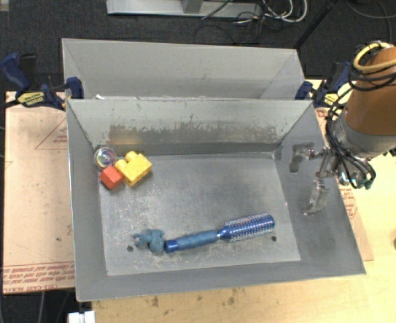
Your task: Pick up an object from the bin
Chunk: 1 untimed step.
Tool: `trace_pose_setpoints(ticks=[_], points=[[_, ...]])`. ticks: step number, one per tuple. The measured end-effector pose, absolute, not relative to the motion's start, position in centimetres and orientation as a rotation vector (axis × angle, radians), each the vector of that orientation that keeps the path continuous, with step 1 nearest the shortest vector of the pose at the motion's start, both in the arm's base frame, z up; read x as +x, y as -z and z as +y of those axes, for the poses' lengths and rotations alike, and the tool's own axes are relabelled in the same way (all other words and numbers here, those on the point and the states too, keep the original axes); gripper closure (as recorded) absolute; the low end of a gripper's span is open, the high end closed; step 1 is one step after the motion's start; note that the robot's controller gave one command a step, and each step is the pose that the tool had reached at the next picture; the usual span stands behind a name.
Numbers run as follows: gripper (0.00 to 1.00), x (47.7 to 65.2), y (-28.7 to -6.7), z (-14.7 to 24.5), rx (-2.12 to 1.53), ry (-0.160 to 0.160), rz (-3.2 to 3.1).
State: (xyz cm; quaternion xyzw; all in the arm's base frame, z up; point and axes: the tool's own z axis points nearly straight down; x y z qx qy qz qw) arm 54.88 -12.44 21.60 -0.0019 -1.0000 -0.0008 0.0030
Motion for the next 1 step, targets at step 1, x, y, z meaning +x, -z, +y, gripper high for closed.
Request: trace_pose_setpoints(ticks=[1], points=[[0.00,52.60,-6.55,-6.86,0.154,0.005,-3.132]])
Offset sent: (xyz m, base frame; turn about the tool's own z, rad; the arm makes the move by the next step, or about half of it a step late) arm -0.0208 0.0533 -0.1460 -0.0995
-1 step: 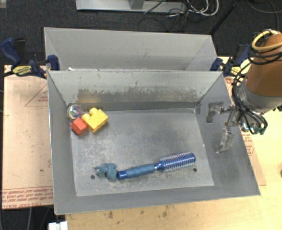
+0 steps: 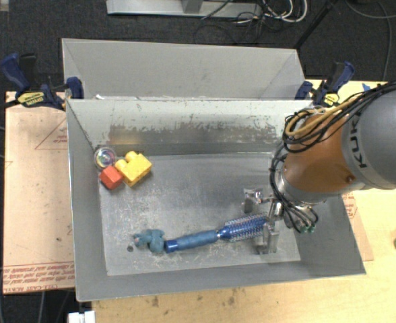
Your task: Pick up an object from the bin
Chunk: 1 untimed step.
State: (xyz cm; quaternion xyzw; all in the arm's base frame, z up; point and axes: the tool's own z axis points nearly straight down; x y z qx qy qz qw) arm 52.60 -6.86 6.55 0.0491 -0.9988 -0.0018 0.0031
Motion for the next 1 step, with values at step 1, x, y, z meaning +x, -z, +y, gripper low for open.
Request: trace_pose_setpoints(ticks=[1], points=[[1.00,52.80,-6.93,-7.02,0.152,0.001,-3.137]])
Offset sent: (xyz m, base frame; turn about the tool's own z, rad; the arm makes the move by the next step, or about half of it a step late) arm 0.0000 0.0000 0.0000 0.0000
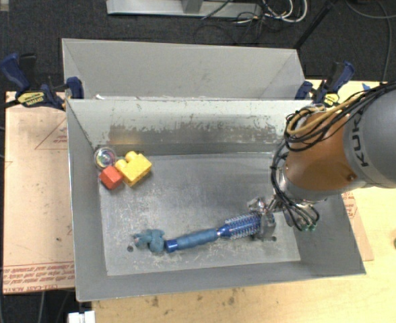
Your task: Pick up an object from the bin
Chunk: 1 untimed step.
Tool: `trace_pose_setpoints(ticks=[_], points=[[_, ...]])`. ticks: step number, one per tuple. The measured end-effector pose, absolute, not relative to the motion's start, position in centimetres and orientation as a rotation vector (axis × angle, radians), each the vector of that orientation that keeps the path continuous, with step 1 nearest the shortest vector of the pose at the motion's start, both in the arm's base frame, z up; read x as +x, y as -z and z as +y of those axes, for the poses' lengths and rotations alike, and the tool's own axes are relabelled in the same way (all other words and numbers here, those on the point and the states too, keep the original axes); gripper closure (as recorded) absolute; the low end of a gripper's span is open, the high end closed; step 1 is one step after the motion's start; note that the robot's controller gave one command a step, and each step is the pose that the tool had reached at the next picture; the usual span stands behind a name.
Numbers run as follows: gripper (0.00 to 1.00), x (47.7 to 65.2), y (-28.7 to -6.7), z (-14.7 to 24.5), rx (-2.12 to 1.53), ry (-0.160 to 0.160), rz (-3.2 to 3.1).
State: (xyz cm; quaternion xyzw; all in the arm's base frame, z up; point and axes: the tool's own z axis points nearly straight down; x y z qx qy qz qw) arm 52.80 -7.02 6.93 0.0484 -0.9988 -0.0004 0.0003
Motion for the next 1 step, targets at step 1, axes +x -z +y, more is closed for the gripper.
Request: trace_pose_setpoints(ticks=[1], points=[[1.00,52.29,-22.25,-2.42,0.115,0.001,-3.149]])
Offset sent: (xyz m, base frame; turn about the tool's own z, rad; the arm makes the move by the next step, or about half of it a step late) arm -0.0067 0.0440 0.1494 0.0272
